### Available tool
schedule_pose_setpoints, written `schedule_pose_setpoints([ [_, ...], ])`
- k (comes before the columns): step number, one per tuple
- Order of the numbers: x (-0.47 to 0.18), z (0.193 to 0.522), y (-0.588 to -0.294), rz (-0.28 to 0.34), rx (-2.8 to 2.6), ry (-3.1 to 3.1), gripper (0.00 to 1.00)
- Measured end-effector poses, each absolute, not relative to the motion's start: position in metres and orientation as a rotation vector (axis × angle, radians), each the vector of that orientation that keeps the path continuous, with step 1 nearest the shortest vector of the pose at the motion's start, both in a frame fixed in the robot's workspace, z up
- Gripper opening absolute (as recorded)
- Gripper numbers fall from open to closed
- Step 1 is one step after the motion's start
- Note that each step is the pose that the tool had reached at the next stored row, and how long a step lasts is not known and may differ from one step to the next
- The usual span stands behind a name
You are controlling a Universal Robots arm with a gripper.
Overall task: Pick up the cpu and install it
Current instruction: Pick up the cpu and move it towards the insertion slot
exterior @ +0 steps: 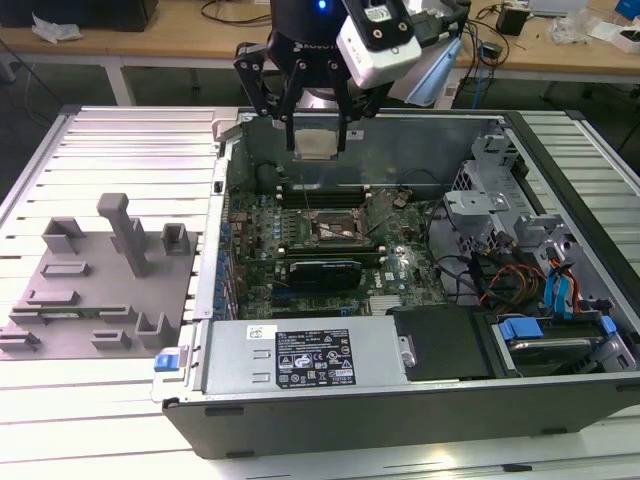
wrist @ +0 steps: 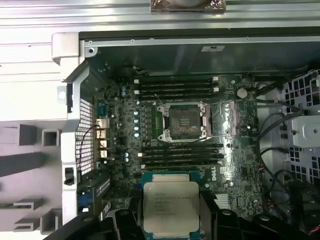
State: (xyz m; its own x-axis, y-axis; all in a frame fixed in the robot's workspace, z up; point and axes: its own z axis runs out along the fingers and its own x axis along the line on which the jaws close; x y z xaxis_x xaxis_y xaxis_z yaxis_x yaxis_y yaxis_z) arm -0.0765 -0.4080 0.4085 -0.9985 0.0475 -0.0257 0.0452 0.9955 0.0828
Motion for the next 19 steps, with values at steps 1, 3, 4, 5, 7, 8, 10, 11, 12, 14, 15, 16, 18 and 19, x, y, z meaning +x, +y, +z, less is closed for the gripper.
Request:
schedule_pose_setpoints([
  [1,-0.075,0.406,-0.407,0.128,0.072,3.111,0.54],
  [3,-0.070,0.401,-0.405,0.128,0.072,3.111,0.54],
  [4,-0.069,0.400,-0.405,0.128,0.072,3.111,0.54],
  [5,-0.067,0.398,-0.405,0.128,0.072,3.111,0.54],
  [7,-0.064,0.394,-0.405,0.128,0.072,3.111,0.54],
  [8,-0.061,0.391,-0.405,0.128,0.072,3.111,0.54],
  [10,-0.057,0.388,-0.405,0.128,0.072,3.111,0.54],
  [11,-0.054,0.386,-0.405,0.128,0.072,3.111,0.54],
  [12,-0.052,0.386,-0.405,0.128,0.072,3.111,0.54],
  [14,-0.049,0.384,-0.404,0.128,0.072,3.111,0.54],
  [15,-0.047,0.384,-0.405,0.128,0.072,3.111,0.54],
  [16,-0.045,0.383,-0.405,0.128,0.072,3.111,0.54],
  [18,-0.042,0.382,-0.405,0.128,0.072,3.112,0.54],
  [19,-0.040,0.382,-0.405,0.128,0.072,3.112,0.54],
])
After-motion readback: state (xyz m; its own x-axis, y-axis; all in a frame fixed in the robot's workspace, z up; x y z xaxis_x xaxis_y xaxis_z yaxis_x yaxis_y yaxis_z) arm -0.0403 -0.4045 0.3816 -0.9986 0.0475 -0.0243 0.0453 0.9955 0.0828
